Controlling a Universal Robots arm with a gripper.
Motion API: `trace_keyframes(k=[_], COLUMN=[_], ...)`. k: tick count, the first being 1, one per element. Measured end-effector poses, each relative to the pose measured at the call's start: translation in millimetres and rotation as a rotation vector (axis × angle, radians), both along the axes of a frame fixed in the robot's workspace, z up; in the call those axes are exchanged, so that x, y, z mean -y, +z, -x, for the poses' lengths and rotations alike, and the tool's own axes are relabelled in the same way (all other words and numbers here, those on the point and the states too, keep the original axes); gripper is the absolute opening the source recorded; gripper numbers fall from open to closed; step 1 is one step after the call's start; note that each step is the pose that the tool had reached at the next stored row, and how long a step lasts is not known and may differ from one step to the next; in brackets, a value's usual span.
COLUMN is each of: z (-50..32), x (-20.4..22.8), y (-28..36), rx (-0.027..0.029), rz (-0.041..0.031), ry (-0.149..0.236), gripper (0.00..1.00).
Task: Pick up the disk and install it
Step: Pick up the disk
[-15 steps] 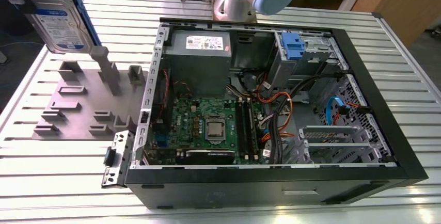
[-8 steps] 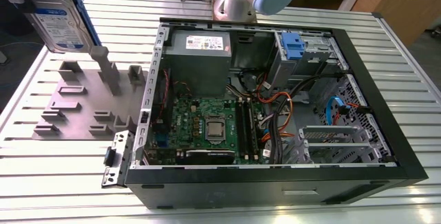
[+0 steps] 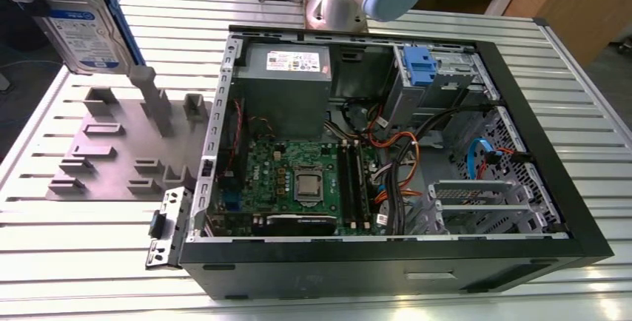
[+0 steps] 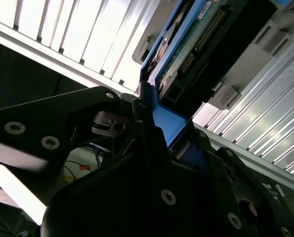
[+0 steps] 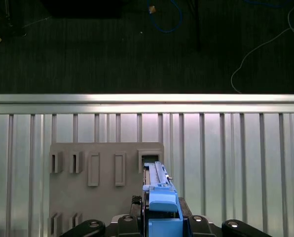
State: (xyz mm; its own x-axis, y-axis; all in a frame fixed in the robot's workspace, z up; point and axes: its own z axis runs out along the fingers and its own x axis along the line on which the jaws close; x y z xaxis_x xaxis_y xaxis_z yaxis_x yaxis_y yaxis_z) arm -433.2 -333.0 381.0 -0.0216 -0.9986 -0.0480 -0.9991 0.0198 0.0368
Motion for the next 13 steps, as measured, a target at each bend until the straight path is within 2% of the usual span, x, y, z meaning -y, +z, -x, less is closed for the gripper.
trace_keyframes(k=[13], z=[0.0], x=[0.0], y=[3.5], rx=[-0.0001], rz=[0.0], ry=[0.0], gripper=[0.36])
